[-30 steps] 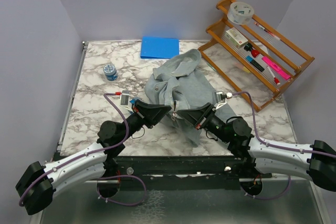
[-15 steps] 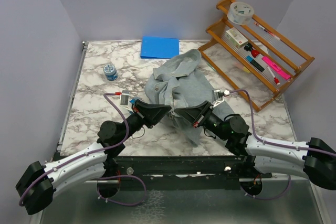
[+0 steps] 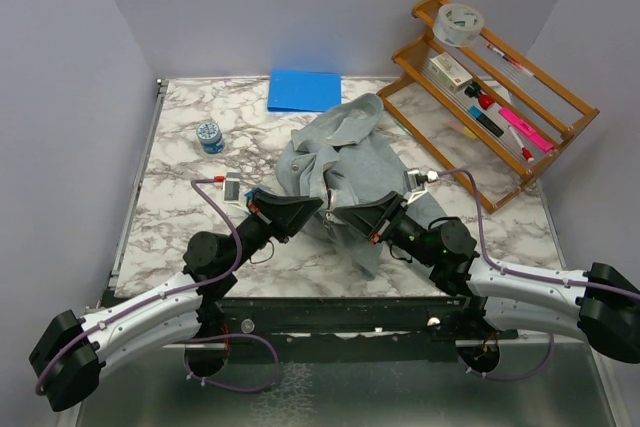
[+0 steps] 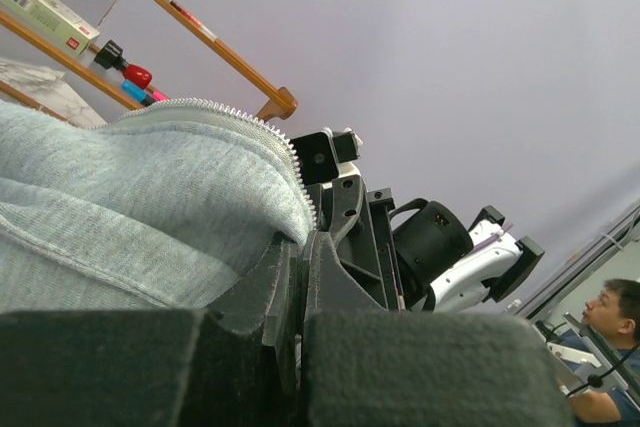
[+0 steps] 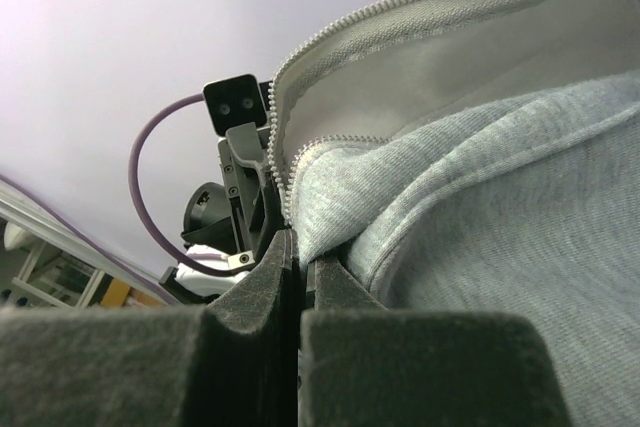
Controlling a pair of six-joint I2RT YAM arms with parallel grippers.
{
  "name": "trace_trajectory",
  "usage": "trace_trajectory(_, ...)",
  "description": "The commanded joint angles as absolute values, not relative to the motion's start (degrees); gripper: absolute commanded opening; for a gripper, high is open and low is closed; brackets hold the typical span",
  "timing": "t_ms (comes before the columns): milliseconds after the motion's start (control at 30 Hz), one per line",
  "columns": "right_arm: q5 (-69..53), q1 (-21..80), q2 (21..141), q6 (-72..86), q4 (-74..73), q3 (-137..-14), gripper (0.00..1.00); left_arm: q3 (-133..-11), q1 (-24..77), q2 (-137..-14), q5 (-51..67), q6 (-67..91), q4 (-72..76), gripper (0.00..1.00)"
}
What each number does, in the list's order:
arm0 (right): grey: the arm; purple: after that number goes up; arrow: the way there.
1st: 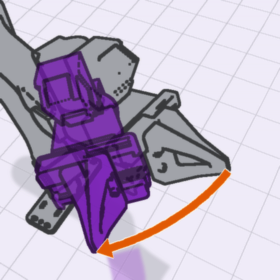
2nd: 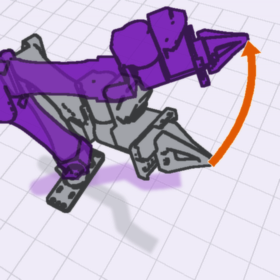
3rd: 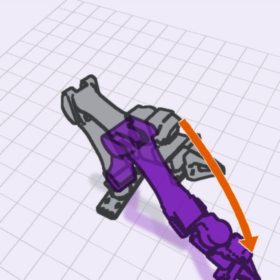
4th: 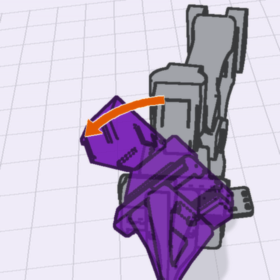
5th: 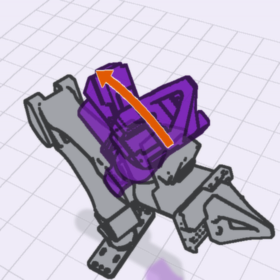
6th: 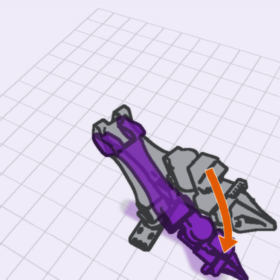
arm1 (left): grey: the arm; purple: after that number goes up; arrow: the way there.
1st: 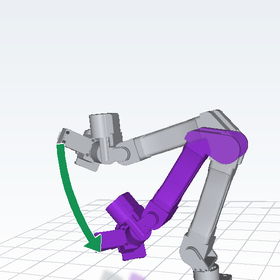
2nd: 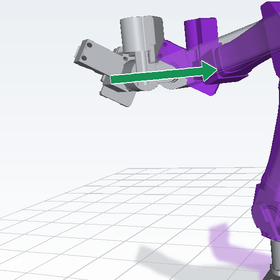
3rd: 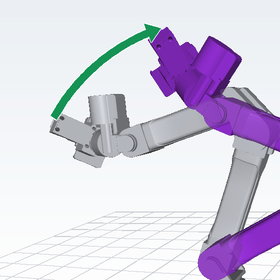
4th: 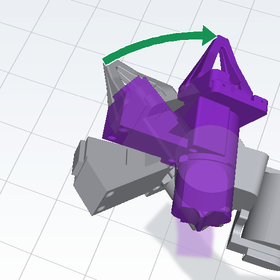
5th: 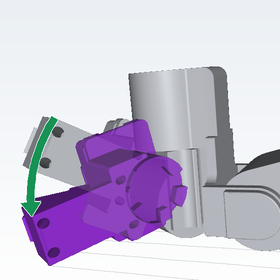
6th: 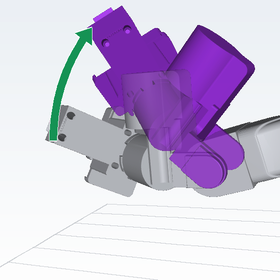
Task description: Zip up the jacket
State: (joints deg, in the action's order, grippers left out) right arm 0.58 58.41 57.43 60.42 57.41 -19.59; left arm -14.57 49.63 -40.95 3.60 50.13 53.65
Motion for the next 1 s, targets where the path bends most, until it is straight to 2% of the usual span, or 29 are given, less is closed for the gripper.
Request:
trace_trajectory(0, -2.49, 58.28, 57.39, 60.32, 61.46, -20.25, 0.0, -14.5, 49.83, -40.3, 2.22, 50.2, 57.67, 0.0)
trace_trajectory(967, 3.48, 58.27, 58.8, 62.26, 63.02, -20.57, 0.0, -14.59, 49.86, -40.29, 5.08, 50.45, 57.74, 0.0)
